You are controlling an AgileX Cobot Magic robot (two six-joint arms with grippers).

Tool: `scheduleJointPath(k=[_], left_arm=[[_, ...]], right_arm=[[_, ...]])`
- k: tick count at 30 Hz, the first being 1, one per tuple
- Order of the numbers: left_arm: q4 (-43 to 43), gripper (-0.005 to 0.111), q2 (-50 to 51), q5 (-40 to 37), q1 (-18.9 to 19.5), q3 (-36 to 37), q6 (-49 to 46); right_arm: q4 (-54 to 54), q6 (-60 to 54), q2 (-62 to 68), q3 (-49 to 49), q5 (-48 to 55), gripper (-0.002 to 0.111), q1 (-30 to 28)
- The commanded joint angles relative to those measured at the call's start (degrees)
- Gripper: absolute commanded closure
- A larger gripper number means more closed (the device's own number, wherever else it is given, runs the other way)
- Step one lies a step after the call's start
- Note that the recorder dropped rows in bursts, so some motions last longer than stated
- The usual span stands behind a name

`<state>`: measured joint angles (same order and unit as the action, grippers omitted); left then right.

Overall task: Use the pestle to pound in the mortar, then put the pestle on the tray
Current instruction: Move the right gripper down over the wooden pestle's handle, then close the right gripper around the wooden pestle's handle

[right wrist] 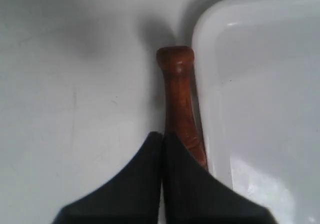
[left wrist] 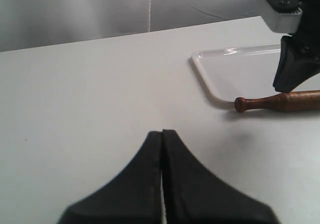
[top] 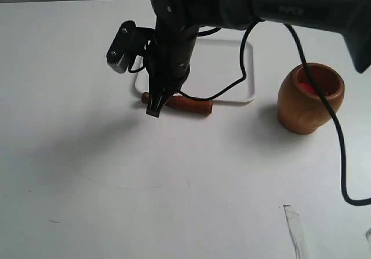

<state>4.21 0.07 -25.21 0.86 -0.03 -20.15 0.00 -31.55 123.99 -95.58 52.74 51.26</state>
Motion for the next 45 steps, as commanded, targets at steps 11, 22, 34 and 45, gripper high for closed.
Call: scheduleJointPath(k=[11, 22, 34, 45], left_arm=[[-0.42, 0.107, -0.07, 0.17, -0.44, 0.03, 0.47], [-0.42, 0.107, -0.07, 0.17, -0.44, 0.03, 0.47], [-0.42, 0.107, -0.07, 0.17, -0.44, 0.03, 0.47], [-0.42, 0.107, -0.07, 0.17, -0.44, 0.03, 0.47]], right_arm=[[0.63, -1.69, 2.81, -0.51, -6.26, 0.054, 0.11], [3.2, -3.34, 4.37, -0.51, -6.43, 0.054, 0.15], [6.17, -6.36, 4.37, -0.51, -6.2, 0.057, 0.15], [6.17, -6.36, 4.37, 0.93, -7.38, 0.057, 0.15]])
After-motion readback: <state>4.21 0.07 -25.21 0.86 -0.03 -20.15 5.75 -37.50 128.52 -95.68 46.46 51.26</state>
